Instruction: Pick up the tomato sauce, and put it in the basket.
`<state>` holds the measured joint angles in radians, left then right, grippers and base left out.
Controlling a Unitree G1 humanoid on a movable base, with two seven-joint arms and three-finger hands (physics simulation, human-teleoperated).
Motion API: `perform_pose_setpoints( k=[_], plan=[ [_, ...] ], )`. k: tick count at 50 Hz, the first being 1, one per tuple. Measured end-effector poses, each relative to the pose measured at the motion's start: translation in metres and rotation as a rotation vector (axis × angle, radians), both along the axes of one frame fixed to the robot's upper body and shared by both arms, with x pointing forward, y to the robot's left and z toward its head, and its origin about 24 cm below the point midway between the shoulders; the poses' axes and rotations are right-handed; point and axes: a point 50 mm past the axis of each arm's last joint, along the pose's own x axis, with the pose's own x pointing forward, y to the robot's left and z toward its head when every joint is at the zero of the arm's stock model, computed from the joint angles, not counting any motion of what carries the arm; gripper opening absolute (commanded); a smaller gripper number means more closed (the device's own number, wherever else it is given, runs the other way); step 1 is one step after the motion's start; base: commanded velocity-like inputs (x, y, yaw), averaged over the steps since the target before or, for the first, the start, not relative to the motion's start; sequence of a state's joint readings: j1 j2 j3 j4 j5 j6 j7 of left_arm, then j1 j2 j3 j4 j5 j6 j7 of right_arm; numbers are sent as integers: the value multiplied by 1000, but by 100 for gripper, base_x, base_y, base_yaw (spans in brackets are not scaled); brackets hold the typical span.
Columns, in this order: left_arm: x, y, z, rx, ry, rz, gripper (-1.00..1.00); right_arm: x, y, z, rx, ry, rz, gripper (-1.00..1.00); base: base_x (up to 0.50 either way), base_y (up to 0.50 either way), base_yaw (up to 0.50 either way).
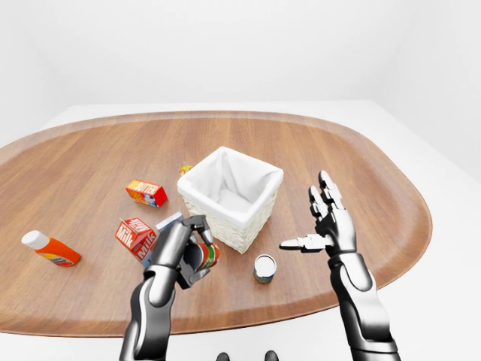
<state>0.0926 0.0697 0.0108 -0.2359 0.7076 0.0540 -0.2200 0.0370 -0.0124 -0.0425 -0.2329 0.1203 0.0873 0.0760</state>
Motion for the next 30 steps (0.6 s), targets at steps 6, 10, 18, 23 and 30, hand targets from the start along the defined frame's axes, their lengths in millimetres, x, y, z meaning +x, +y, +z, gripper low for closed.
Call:
perform_pose_setpoints(
  k=[6, 10, 18, 23, 30],
  plan=[
    [-1, 0, 7, -2, -11, -4, -100, 0, 0, 0, 0, 1, 0, 100, 0, 0, 0],
    [-3, -1, 12, -4, -18, -7, -100, 0, 0, 0, 0, 2, 0, 100, 0, 0, 0],
    [-5, -3, 25, 0, -57, -33, -100, 1, 0, -1, 0, 4, 0, 100, 0, 0, 0],
    [-6, -4, 35, 5, -85, -50, -100, 1, 0, -1, 1, 6, 0, 100, 0, 0, 0],
    [-8, -5, 48, 15, -125, -74, -100, 0, 0, -2, 0, 8, 0, 100, 0, 0, 0]
  ],
)
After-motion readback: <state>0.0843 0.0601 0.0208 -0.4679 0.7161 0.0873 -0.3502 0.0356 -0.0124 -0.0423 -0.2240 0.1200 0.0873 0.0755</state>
